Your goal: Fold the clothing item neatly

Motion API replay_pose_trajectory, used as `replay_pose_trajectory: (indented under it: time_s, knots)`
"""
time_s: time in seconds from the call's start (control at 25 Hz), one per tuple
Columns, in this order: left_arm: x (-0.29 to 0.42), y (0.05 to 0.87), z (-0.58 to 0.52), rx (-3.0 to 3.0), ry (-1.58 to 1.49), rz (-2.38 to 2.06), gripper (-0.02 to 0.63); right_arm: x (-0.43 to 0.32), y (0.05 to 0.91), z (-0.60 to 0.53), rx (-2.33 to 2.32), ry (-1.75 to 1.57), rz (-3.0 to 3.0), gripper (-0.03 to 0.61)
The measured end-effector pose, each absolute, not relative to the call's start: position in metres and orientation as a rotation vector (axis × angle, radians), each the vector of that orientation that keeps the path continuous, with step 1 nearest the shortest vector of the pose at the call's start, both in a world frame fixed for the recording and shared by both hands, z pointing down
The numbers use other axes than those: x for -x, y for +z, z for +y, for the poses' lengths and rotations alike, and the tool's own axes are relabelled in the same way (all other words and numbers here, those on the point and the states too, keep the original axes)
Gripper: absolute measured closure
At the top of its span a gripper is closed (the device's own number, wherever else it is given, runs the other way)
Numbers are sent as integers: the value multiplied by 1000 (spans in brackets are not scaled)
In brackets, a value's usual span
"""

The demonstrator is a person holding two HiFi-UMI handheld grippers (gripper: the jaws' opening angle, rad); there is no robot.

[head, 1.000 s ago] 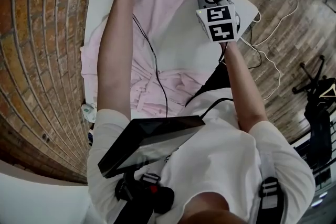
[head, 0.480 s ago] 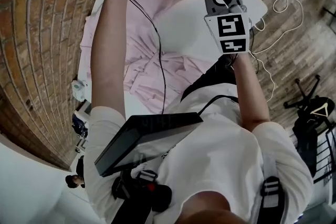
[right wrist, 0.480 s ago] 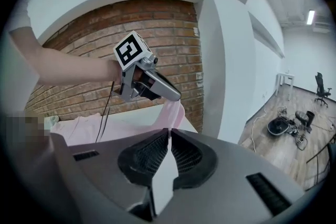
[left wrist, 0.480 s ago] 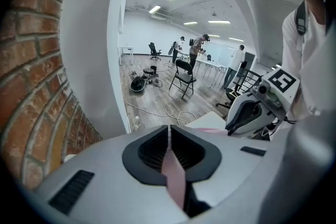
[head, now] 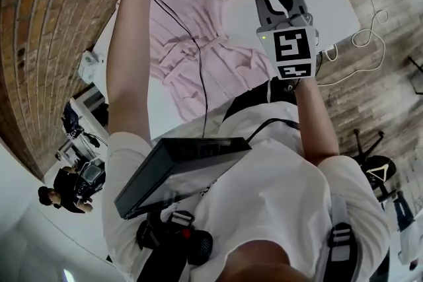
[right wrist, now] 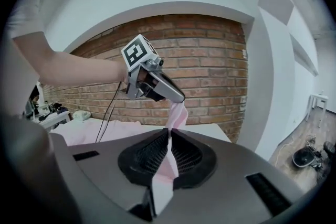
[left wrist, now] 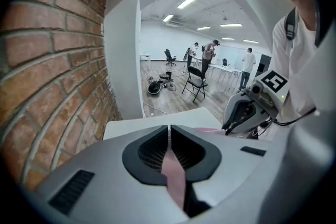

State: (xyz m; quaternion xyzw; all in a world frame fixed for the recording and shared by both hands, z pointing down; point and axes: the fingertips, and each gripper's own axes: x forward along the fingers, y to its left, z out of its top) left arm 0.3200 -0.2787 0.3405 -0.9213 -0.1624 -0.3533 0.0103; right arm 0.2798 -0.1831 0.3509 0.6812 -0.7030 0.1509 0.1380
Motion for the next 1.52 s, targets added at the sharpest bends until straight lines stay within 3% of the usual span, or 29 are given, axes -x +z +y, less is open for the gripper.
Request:
replay_pose_trajectory:
  time_s: [0.36,0.84,1.52]
  knots:
    - [-158,337,-303,2992,-1081,-299,595,-126,348,-207,-1642,345,-2249,555]
    - [37,408,-341,3166,-1138,43,595,39,408,-236,-1268,355,-2348,555]
    - [155,483,-351,3213,-1247,217,594,162,479,-243,-928,322,-2325,554]
